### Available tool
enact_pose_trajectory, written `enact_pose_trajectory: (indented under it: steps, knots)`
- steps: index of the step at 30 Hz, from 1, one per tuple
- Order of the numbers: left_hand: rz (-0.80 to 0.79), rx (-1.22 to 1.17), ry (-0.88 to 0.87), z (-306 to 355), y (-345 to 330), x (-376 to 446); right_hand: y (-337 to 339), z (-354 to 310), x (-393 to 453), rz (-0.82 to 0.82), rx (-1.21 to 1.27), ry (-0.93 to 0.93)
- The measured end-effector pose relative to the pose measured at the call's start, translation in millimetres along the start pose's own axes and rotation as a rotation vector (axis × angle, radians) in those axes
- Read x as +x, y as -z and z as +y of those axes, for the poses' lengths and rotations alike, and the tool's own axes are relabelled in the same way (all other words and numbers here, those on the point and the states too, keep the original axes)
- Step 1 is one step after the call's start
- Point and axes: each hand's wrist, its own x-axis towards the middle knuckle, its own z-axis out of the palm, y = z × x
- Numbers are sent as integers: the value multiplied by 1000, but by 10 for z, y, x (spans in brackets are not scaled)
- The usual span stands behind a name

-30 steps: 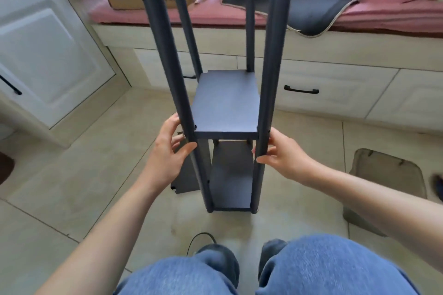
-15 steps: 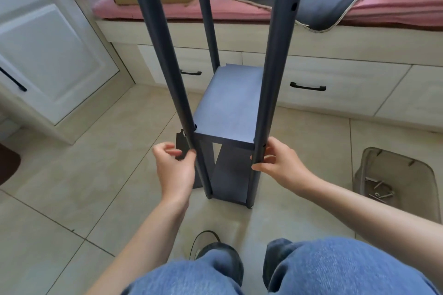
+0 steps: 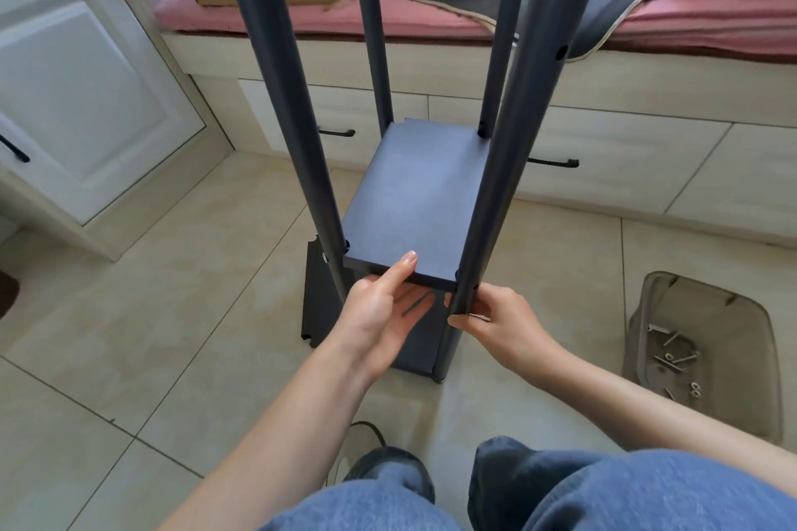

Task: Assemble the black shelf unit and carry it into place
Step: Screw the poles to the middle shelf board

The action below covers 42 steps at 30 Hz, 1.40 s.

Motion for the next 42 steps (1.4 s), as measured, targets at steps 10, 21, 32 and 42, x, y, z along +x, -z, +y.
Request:
enact_pose_trajectory:
  steps: [10, 21, 32, 42]
  knots:
    - [-30, -240, -14, 71, -90, -34, 76, -72, 3, 71, -90, 71]
    - [-39, -282, -17, 29, -131, -45, 117, 18, -100, 84, -134, 87]
    - [-146, -156, 63, -136, -218, -104, 254, 82, -157, 123, -146, 35]
    - [-116, 76, 113, -112, 46, -132, 431, -192, -135, -34, 195, -40]
